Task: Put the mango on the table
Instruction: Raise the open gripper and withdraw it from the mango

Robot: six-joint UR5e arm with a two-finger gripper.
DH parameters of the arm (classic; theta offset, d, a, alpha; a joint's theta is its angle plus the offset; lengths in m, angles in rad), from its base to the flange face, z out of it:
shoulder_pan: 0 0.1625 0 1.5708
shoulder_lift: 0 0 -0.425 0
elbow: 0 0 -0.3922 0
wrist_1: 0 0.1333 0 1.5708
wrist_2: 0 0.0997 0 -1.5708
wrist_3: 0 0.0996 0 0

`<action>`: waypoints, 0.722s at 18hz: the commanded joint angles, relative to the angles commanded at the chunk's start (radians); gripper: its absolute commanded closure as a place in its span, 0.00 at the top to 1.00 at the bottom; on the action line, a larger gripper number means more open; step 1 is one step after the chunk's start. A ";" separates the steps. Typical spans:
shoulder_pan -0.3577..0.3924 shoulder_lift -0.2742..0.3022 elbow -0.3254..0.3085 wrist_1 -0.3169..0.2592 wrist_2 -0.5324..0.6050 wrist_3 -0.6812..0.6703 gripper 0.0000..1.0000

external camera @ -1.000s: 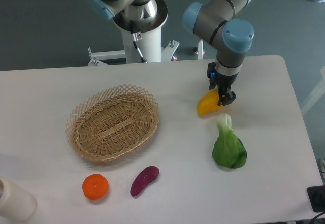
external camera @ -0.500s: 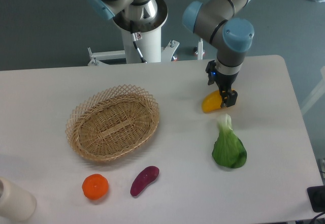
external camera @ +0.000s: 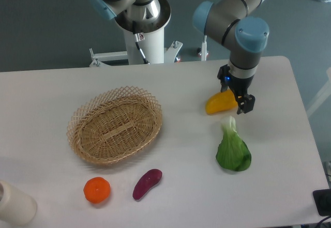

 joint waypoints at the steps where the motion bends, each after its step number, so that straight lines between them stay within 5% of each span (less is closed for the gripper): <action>1: -0.006 -0.012 0.025 -0.002 0.009 -0.009 1.00; 5: -0.021 -0.058 0.107 -0.011 0.012 -0.028 1.00; 13: -0.015 -0.114 0.235 -0.120 0.011 -0.052 1.00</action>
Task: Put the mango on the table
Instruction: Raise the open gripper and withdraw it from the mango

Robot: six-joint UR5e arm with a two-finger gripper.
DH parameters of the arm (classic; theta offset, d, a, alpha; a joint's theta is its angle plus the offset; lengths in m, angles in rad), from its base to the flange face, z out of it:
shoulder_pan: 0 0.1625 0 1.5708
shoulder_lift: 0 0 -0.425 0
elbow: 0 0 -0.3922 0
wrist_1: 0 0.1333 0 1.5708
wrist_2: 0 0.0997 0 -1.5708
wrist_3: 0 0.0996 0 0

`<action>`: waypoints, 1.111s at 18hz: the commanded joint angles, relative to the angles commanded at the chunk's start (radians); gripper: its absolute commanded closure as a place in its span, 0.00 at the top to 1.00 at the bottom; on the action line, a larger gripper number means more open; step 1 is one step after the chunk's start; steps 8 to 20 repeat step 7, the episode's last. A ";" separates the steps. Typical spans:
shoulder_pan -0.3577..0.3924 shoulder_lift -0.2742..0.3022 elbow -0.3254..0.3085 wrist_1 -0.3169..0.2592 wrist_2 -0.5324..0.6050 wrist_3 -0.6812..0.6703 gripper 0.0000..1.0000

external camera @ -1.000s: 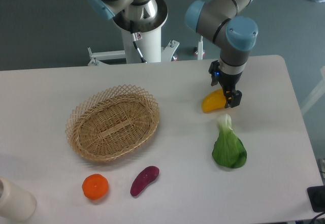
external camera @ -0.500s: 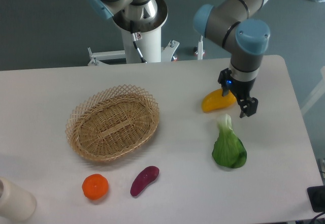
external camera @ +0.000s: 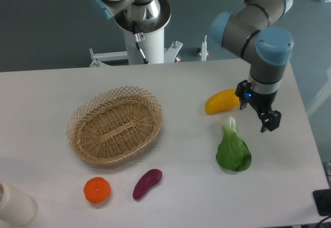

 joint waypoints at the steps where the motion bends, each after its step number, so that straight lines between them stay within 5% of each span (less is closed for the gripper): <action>1: 0.000 -0.011 0.017 -0.017 0.002 -0.012 1.00; 20: 0.005 -0.029 0.048 -0.037 0.003 -0.017 1.00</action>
